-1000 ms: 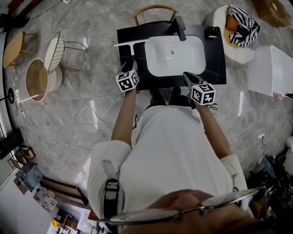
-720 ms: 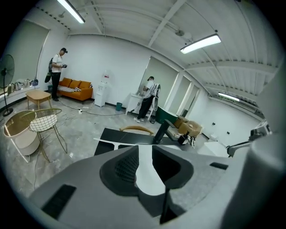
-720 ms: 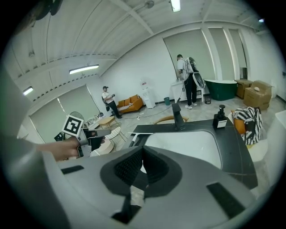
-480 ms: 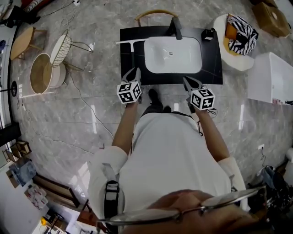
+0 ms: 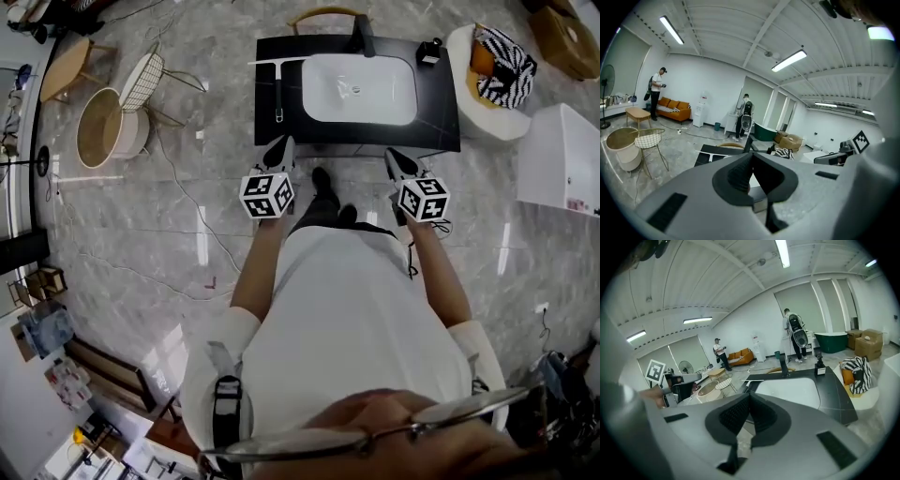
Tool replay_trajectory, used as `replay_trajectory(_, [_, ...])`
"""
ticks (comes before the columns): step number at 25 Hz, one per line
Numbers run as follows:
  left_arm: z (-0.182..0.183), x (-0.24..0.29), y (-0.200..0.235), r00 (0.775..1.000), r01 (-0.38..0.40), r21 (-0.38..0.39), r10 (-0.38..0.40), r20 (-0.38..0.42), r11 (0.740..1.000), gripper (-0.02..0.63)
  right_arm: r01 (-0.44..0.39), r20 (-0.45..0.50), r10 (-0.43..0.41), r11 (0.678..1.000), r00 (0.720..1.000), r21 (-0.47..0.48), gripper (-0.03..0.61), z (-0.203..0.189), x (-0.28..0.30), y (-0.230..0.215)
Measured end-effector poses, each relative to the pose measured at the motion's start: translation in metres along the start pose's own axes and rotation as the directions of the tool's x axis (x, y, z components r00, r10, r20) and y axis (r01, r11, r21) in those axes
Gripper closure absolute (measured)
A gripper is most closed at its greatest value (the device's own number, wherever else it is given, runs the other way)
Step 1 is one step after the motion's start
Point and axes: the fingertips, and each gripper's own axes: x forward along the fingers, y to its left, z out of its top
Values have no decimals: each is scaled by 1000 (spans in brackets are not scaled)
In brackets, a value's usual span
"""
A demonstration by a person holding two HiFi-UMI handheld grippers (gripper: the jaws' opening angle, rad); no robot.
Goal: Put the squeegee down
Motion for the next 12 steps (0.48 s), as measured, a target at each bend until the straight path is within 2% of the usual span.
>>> replay_trajectory(4, [13,-32,-16,999,5,69,-8,37,998,609,-25,26,26,998,999,-49,575,2,-13,20])
replay_trajectory(12, [20,-67,-2,999,21,98,-25,46,995,609,-36,60,43,993,997,-115,575,8,-11,58])
